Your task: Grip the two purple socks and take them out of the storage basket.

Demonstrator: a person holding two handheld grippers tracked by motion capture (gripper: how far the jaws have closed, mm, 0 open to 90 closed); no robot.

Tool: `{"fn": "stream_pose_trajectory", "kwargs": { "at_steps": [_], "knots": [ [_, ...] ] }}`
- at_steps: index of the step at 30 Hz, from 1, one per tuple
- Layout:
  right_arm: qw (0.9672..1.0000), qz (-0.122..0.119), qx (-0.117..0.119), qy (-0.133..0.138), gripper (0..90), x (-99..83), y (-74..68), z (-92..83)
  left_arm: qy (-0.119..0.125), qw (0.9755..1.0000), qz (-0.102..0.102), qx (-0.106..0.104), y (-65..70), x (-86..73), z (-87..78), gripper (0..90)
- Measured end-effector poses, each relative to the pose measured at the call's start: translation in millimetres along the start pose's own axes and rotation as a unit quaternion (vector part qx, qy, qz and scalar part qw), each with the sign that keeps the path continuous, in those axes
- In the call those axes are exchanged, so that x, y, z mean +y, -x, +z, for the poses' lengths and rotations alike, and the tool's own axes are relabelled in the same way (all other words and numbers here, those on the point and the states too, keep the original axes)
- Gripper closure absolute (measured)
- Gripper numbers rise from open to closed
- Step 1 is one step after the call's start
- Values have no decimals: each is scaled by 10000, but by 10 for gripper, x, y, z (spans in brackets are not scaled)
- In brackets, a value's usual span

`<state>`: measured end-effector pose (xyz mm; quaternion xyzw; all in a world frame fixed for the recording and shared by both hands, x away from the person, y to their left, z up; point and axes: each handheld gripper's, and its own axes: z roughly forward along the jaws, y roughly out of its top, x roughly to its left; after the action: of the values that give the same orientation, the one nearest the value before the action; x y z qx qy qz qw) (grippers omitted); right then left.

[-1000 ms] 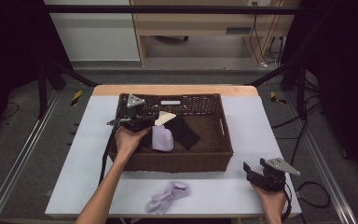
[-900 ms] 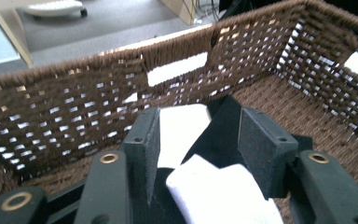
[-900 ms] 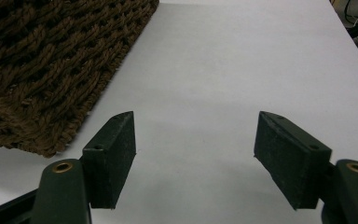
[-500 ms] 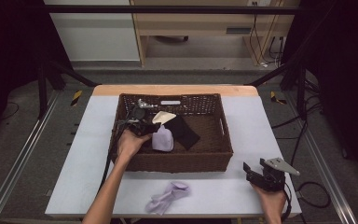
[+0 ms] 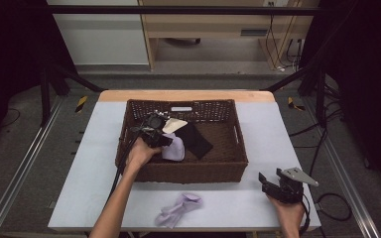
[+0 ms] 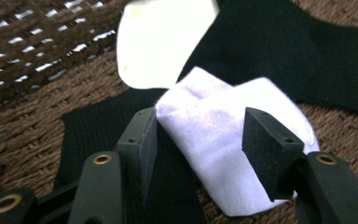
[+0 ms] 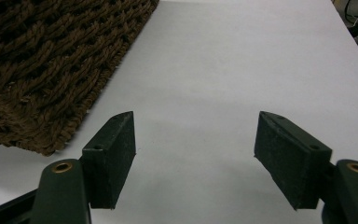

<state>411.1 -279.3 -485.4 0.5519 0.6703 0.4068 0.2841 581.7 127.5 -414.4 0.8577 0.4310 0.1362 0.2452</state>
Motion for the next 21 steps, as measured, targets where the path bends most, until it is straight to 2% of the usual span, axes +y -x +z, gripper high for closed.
{"fn": "stream_pose_trajectory", "kwargs": {
  "at_steps": [4,6,12,15,17,19,20,21],
  "knots": [
    [10000,-2,-1,-22,291,1,-1,6,-167,9998,108,4,21,7,37,485],
    [10000,-3,1,-24,291,1,-1,6,-252,9996,94,-38,21,7,50,530],
    [10000,3,4,-16,291,1,-1,5,-307,9994,56,-175,10,4,43,768],
    [10000,1,3,-4,291,1,0,3,-164,9997,77,-177,6,2,1,890],
    [10000,-1,0,-1,291,0,0,1,24,9997,75,-222,4,-3,-33,891],
    [10000,8,2,-7,291,0,0,3,8,9998,76,-157,0,-2,-30,891],
    [10000,1,-2,-6,291,1,0,3,4,9999,16,-124,-4,1,-8,832],
    [10000,-2,-4,-9,291,1,-1,1,-60,9999,-42,-125,-14,5,15,657]
  ]
}}
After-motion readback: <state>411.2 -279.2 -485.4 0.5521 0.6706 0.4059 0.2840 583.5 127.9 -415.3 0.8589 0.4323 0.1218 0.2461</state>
